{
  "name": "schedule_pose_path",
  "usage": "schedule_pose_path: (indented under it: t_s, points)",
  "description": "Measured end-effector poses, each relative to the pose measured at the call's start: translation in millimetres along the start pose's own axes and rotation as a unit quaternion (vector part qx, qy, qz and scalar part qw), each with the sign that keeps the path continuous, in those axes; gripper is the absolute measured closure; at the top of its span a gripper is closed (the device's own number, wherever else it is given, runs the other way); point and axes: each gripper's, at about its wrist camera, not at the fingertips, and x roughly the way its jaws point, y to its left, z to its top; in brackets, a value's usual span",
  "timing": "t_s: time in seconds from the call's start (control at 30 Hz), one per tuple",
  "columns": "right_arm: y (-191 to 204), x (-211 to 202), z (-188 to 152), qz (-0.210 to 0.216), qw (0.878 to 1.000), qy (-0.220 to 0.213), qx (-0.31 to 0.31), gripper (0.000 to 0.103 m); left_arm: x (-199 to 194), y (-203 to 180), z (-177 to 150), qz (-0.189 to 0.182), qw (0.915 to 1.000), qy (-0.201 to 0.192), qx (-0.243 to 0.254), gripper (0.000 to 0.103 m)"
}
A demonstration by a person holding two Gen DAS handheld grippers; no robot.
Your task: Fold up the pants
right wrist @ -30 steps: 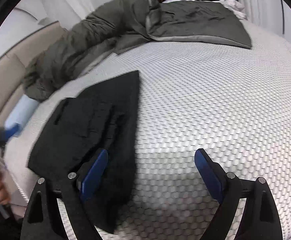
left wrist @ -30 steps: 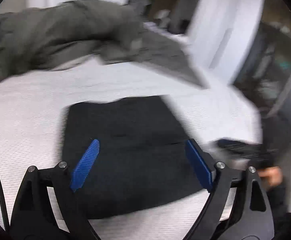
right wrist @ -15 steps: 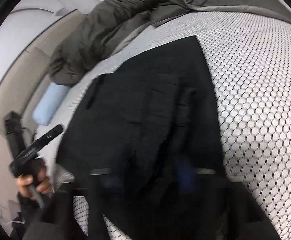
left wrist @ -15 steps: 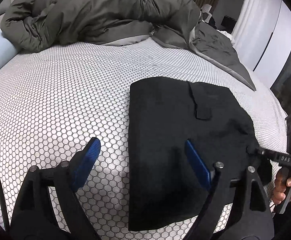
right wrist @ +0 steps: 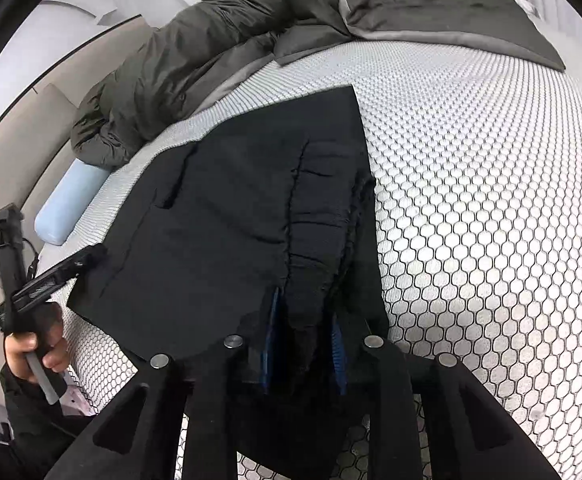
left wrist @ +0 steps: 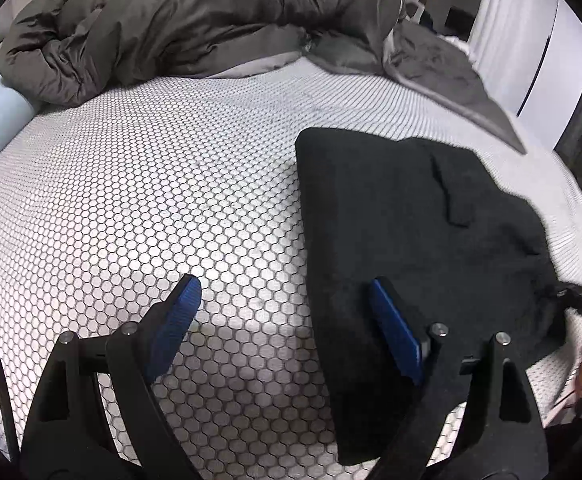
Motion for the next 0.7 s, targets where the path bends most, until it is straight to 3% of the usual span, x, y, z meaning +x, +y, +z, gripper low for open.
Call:
schedule_pose_path:
  t_s: [0.07, 0.13, 0.23, 0.27, 0.33, 0.4, 0.43, 0.5, 0.57, 0.7]
  points:
    - [4.0, -9.2, -1.4, 0.001, 1.0, -0.004, -0.013, 0.07, 7.1, 0.0, 1.5, 0.019, 0.9997, 0.002, 0.016, 0.018]
    - [6.6, -20.6, -5.7, -0.009, 1.0, -0.019, -0.022, 0.053, 14.5, 0.9, 0.0, 0.05, 0.9983, 0.006, 0.029, 0.018]
    - [13.5, -33.8, -6.9, -0.022, 0.997, -0.058, -0.049, 0.053, 6.6, -2.5, -0.2, 0.054, 0.998, -0.006, 0.031, 0.025]
    - [17.6, -39.1, -7.3, -0.025, 0.995, -0.073, -0.058, 0.053, 0.7, -6.4, -0.1, 0.049, 0.998, -0.015, 0.037, 0.027]
    - [31.8, -49.9, -7.2, -0.025, 0.991, -0.1, -0.08, 0.054, -19.4, -24.6, -1.5, -0.003, 0.9958, -0.058, 0.072, 0.027]
    - [47.8, -49.8, -1.8, -0.016, 0.989, -0.112, -0.098, 0.06, -27.5, -50.9, -6.8, -0.052, 0.9871, -0.078, 0.13, 0.027]
    - [55.3, -47.6, -0.7, -0.009, 0.988, -0.111, -0.107, 0.065, -24.1, -63.2, -10.4, -0.071, 0.9825, -0.071, 0.157, 0.027]
    - [71.9, -31.9, 2.5, 0.002, 0.988, -0.092, -0.127, 0.066, -8.6, -81.4, -19.0, -0.092, 0.9748, -0.044, 0.198, 0.028]
    - [89.8, -6.5, 2.1, 0.01, 0.987, -0.059, -0.151, 0.066, 10.0, -90.5, -26.1, -0.088, 0.9713, -0.013, 0.221, 0.03]
    - [98.9, 40.7, -12.7, -0.034, 0.979, 0.017, -0.2, 0.067, 22.6, -83.3, -30.9, -0.098, 0.9682, 0.004, 0.23, 0.03]
